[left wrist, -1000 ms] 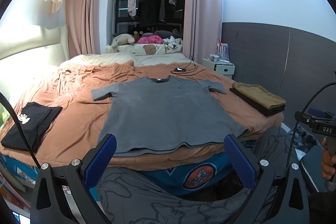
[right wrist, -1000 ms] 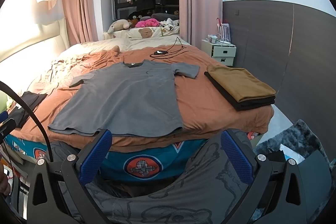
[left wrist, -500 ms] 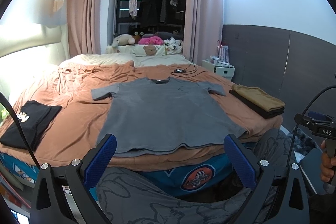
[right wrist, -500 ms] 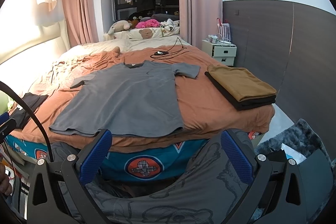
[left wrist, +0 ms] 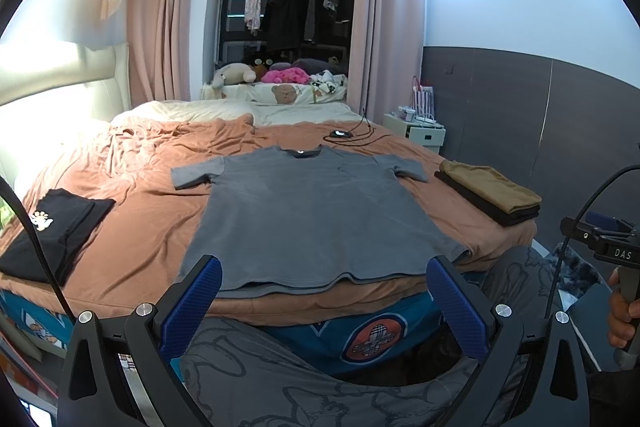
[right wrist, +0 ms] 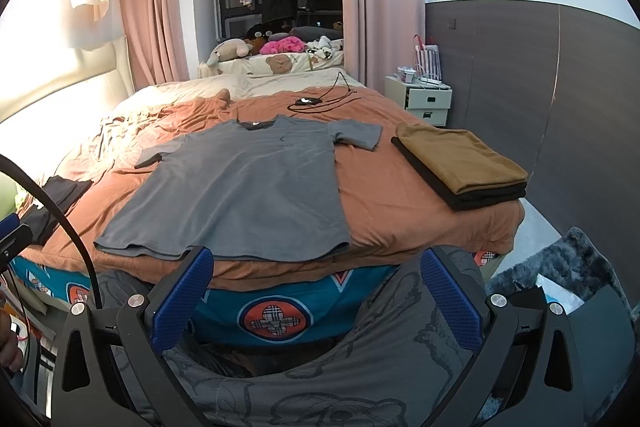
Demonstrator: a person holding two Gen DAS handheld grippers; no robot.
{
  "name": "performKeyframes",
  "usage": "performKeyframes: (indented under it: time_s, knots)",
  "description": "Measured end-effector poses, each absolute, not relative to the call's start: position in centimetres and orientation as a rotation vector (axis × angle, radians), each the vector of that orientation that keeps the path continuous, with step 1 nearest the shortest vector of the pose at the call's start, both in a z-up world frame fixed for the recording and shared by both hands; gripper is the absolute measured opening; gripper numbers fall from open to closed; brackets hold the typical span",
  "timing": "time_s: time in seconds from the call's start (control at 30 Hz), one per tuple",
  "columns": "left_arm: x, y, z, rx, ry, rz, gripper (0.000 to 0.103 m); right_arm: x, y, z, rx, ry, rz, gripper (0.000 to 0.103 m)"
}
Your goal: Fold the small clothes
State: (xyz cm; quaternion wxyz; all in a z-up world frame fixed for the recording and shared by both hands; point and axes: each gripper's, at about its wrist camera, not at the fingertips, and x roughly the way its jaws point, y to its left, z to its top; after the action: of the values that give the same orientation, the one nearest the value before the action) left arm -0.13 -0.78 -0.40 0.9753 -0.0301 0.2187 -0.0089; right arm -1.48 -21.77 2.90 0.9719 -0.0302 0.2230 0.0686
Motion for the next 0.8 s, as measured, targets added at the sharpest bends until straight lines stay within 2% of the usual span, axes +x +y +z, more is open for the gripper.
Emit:
performKeyframes:
  time_s: [0.37,0.8]
  knots:
    - [0.0,-1.8,-0.5,-0.04,0.452,-0.024,0.103,-0.9,-21.9,2.2,-0.043,0.462,0.147,0.103]
    - [1.7,0.6,1.1,-0.077,0.444,0.009,0.103,1.1,-21.2,3.7,-0.047,0.457,0.166,0.103]
